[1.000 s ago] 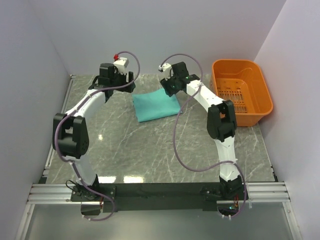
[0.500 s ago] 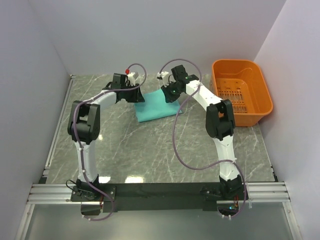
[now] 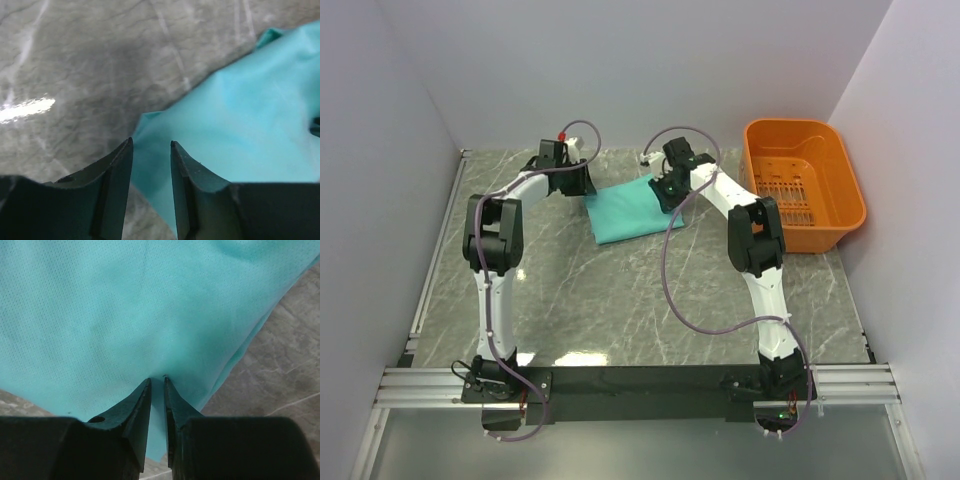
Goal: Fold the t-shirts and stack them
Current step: Fold the tshirt
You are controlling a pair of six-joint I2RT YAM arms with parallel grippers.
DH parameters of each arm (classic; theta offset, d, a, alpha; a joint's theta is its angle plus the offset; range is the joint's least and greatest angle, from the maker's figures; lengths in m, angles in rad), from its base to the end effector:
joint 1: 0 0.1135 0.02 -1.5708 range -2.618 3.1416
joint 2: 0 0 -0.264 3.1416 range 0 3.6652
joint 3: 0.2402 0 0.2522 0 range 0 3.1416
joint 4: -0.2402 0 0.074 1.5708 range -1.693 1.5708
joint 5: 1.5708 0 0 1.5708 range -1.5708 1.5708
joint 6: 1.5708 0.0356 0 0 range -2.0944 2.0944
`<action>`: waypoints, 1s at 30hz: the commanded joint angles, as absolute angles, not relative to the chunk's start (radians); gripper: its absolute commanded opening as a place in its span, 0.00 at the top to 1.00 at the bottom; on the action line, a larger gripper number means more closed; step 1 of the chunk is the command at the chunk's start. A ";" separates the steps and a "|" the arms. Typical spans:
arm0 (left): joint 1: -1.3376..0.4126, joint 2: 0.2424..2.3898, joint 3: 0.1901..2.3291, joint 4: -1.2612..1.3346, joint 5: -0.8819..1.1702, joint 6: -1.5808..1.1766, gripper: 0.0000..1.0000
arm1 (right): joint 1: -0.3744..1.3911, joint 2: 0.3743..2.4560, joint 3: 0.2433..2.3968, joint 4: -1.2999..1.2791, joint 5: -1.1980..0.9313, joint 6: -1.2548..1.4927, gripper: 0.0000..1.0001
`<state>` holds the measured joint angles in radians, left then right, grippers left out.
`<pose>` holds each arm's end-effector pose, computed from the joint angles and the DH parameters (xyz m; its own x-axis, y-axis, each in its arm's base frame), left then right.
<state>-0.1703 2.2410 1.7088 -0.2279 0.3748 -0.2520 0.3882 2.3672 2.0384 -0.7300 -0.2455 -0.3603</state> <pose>0.4937 -0.0981 0.1740 -0.7621 -0.1044 -0.6390 0.2367 0.8737 -0.4250 0.4716 0.2022 0.1812 -0.5868 -0.6094 -0.5332 -0.7312 0.6817 0.0255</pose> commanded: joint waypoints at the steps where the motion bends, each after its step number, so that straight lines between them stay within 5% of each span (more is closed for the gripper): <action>1: -0.156 2.278 1.763 -0.284 0.347 -0.235 0.59 | 0.380 2.368 2.080 -0.756 -0.228 -0.353 0.76; 14: -0.144 1.941 1.637 -0.181 0.344 -0.152 0.44 | 0.348 2.241 2.068 -0.537 -0.462 -0.131 0.82; 23: -0.181 1.776 1.382 -0.120 0.571 -0.227 0.47 | 0.347 2.405 2.261 -0.477 -0.335 0.112 0.83; 30: -0.267 1.868 1.361 -0.133 0.595 -0.256 0.48 | 0.348 2.474 2.356 -0.497 -0.196 0.112 0.84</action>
<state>-0.2367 1.8332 1.3613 -0.1467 0.5518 -0.2325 0.3531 2.4470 2.2845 -0.4984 -0.2832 0.0906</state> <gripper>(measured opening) 0.517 0.161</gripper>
